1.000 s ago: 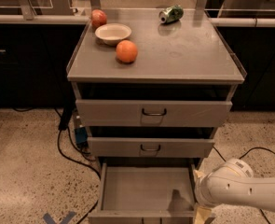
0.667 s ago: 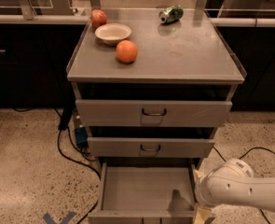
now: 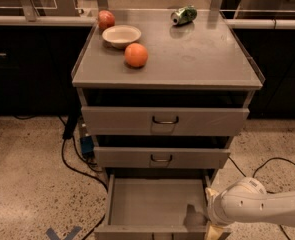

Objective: Close bottom drawer

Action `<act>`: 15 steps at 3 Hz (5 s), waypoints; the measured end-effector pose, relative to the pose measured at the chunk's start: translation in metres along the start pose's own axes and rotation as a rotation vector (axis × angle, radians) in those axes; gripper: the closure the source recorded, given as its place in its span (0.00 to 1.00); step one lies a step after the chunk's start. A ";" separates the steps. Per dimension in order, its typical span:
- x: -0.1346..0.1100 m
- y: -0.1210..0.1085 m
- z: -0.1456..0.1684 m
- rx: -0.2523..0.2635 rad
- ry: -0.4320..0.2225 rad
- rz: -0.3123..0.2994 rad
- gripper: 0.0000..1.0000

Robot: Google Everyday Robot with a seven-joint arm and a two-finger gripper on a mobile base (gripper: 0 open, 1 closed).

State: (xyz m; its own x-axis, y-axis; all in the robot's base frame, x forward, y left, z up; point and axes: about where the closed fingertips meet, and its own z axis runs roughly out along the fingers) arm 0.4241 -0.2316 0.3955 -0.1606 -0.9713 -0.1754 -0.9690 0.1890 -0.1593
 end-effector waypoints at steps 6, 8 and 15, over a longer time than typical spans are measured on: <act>0.013 0.059 0.174 -0.118 -0.135 0.087 0.00; 0.021 0.022 0.199 -0.014 -0.160 0.044 0.00; 0.029 -0.082 0.220 0.255 -0.210 -0.076 0.00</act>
Offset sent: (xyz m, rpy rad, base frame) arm 0.0052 0.0067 -0.1157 0.1618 0.0246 -0.0863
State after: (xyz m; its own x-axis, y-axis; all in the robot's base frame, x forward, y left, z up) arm 0.5405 -0.2434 0.1901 -0.0214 -0.9382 -0.3455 -0.8944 0.1724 -0.4127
